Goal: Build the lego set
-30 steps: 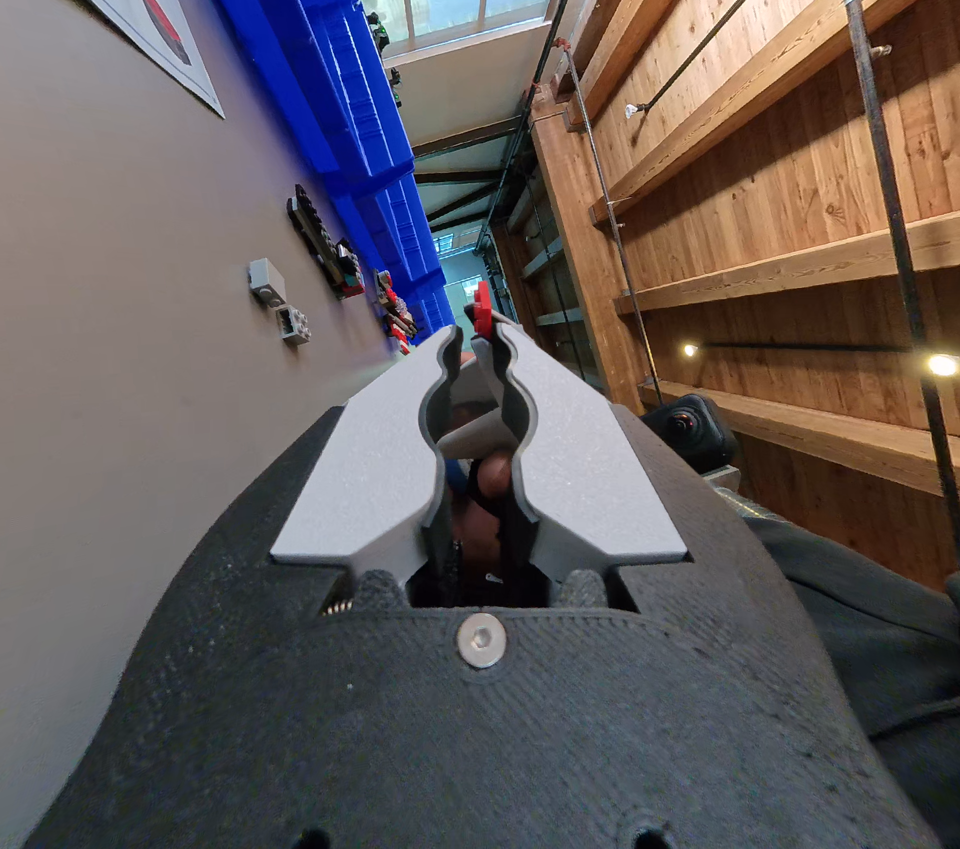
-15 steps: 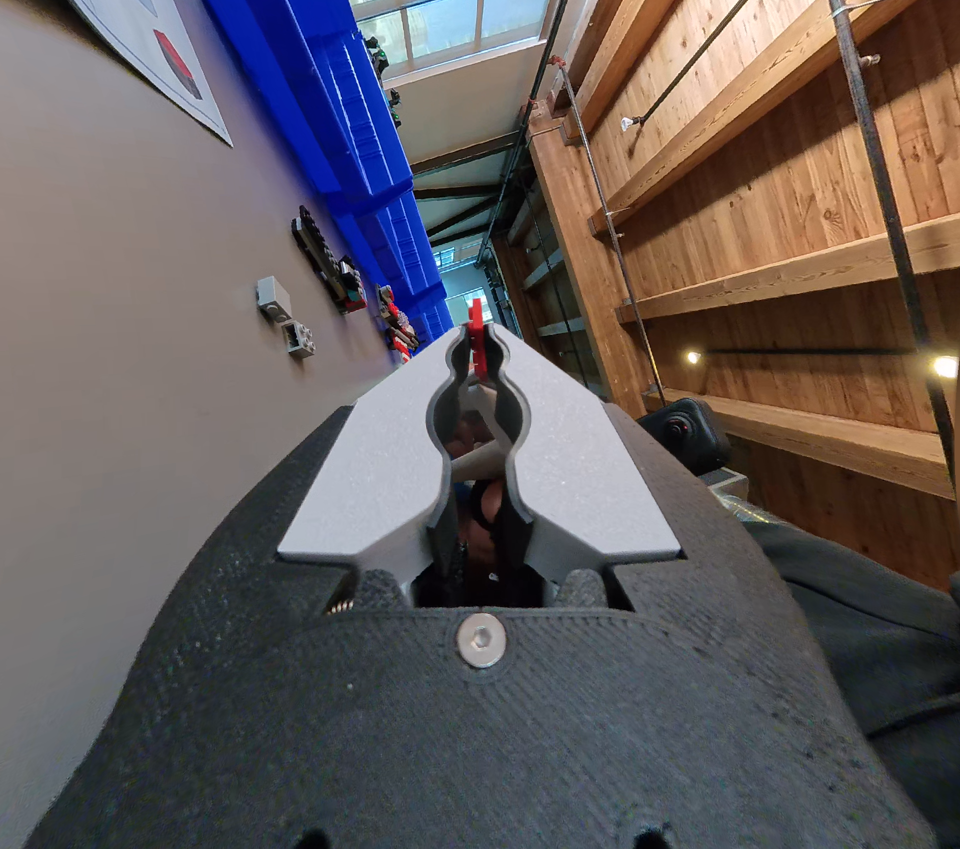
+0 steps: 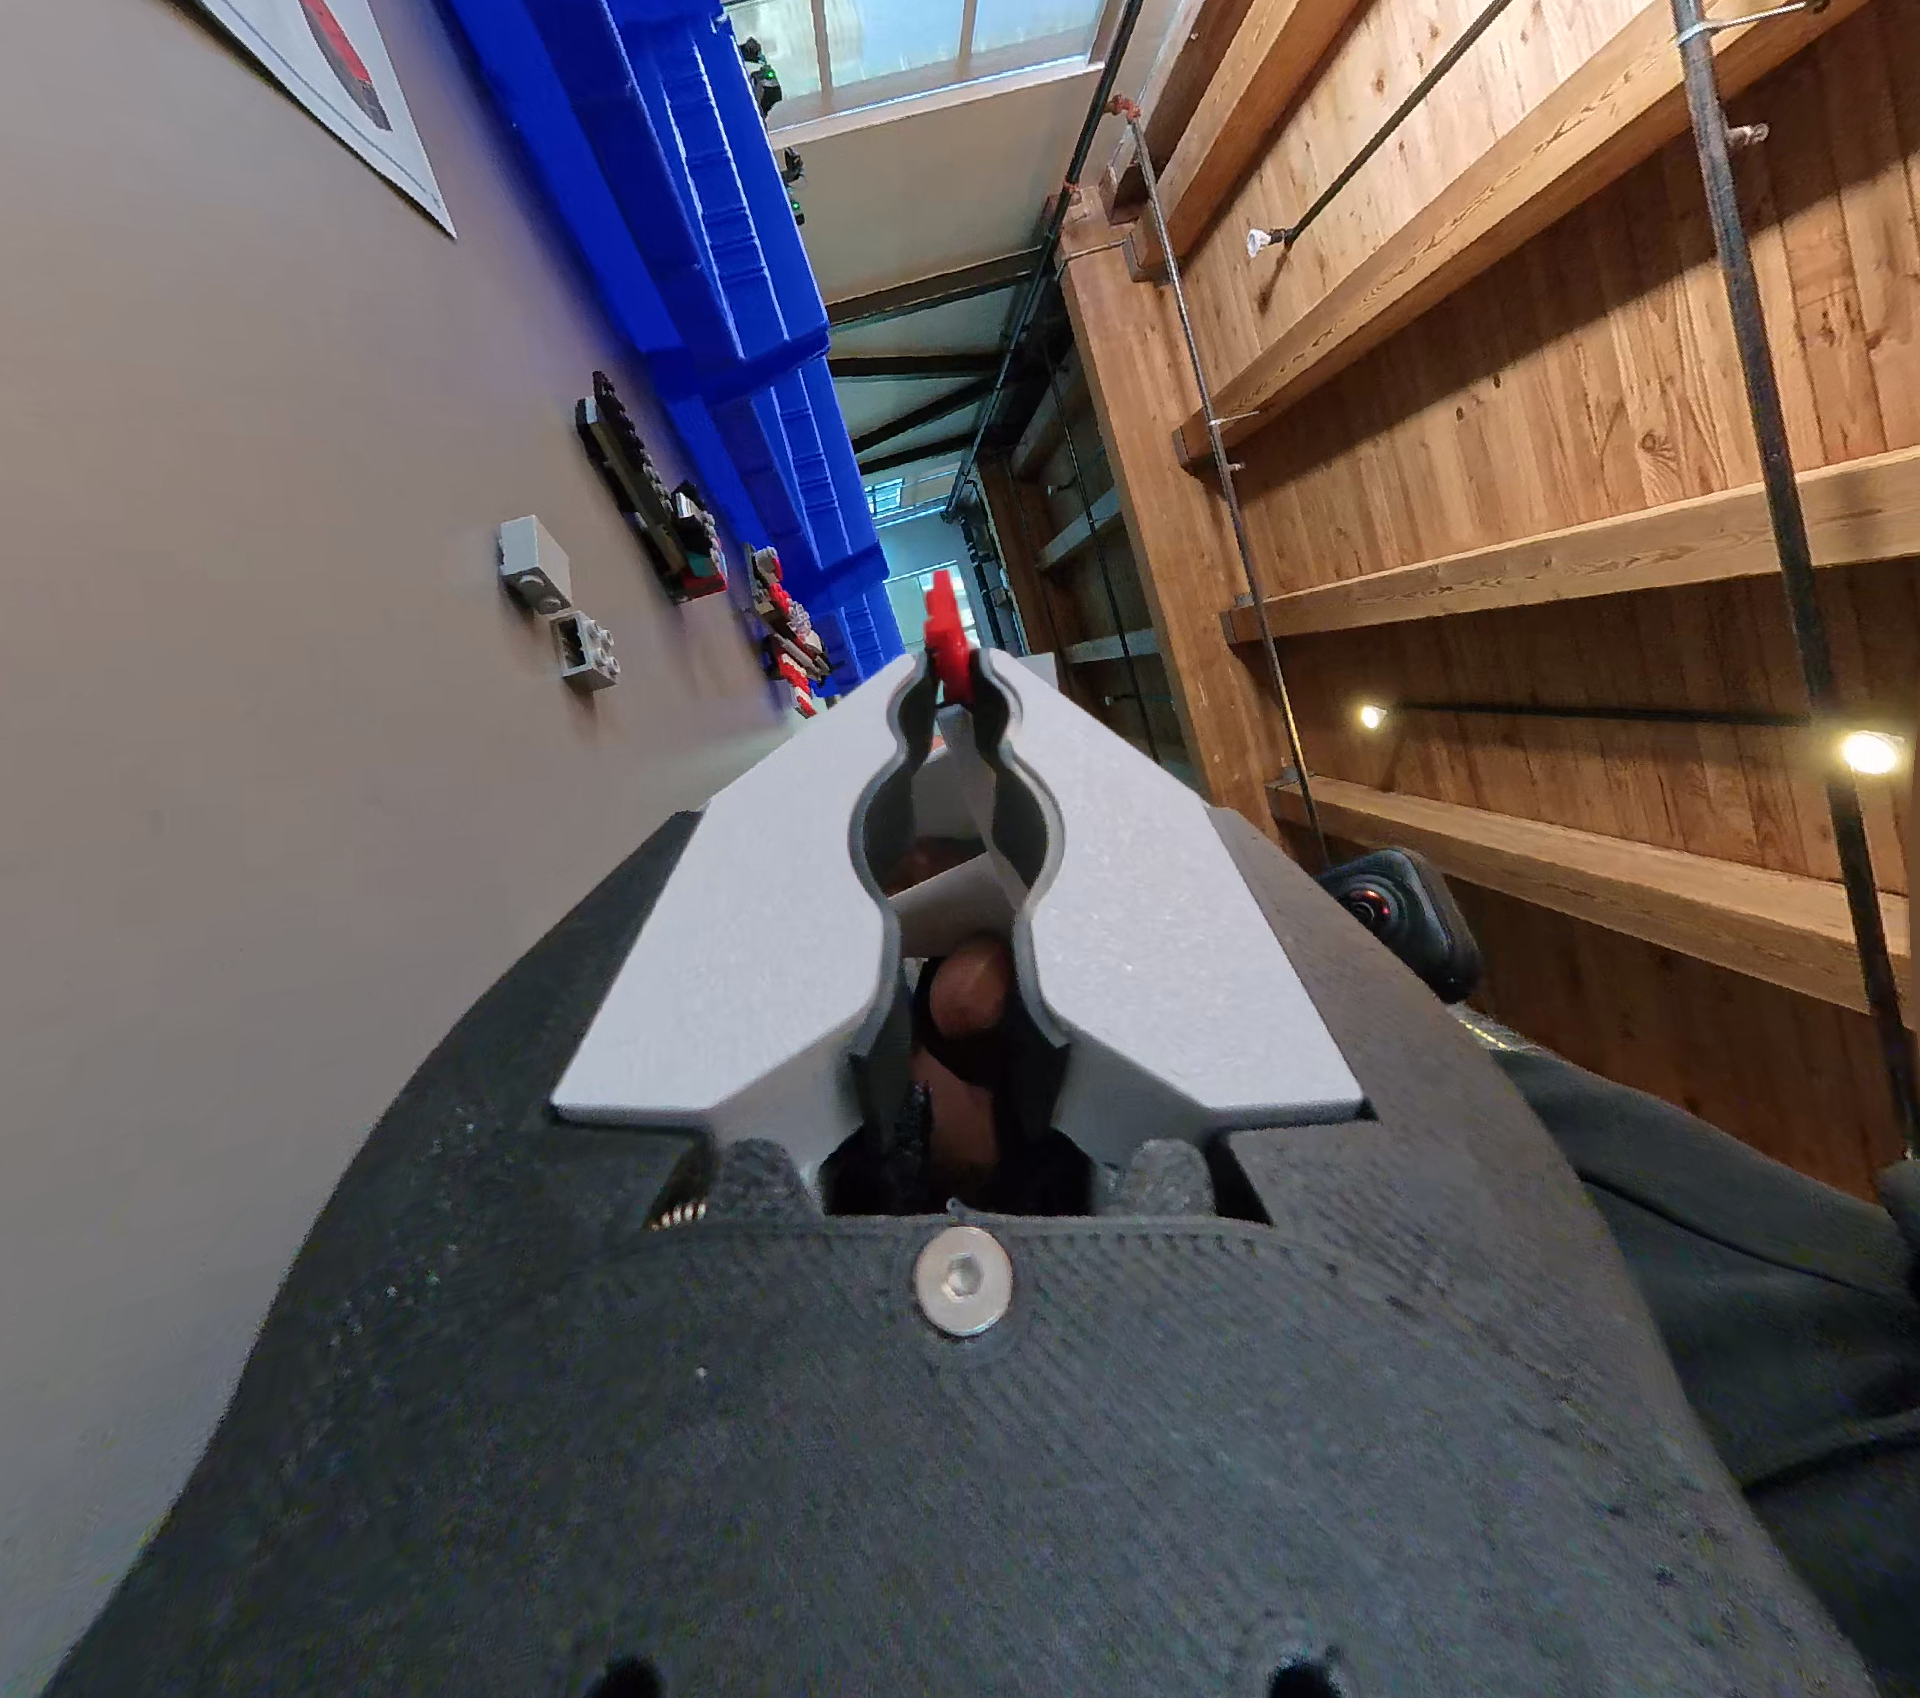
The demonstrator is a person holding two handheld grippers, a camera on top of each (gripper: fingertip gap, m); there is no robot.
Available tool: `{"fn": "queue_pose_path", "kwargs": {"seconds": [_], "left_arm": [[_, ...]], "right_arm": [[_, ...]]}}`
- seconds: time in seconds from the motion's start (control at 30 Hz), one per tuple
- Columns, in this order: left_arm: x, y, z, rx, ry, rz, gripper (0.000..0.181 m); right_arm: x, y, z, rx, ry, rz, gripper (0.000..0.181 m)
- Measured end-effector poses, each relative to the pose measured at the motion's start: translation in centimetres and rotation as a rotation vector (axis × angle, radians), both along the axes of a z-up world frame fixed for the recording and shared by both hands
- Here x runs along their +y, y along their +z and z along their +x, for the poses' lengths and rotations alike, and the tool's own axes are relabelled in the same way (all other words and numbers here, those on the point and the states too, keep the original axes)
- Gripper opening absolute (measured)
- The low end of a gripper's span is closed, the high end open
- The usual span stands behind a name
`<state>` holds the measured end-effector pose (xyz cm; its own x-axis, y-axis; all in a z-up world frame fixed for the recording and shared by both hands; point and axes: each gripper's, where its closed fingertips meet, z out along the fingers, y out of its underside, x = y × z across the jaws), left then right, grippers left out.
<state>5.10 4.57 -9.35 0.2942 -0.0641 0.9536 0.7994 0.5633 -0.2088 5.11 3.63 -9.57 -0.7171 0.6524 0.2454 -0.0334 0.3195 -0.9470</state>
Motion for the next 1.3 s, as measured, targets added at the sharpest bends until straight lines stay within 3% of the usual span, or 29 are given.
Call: {"fn": "queue_pose_path", "kwargs": {"seconds": [0.27,0.53,0.8,1.07,1.3], "left_arm": [[-1.5,-0.5,-0.7,-0.001,0.063,-0.038,0.004],[-1.4,-0.8,-0.6,-0.006,0.046,-0.058,0.004],[-1.1,-1.0,-0.5,-0.005,0.037,-0.080,0.004],[-1.2,-1.0,-0.5,-0.002,0.035,-0.079,0.004],[-1.2,-0.9,-0.5,0.000,0.033,-0.076,0.004]], "right_arm": [[1.2,-2.0,0.7,-0.089,0.068,0.056,0.042],[7.1,-6.1,-2.9,-0.352,0.006,0.192,0.034],[7.0,-7.6,-3.3,-0.426,0.088,0.318,0.020],[6.2,-8.0,-2.7,-0.408,0.060,0.391,0.020],[6.8,-8.2,-2.8,-0.436,0.011,0.344,0.020]]}}
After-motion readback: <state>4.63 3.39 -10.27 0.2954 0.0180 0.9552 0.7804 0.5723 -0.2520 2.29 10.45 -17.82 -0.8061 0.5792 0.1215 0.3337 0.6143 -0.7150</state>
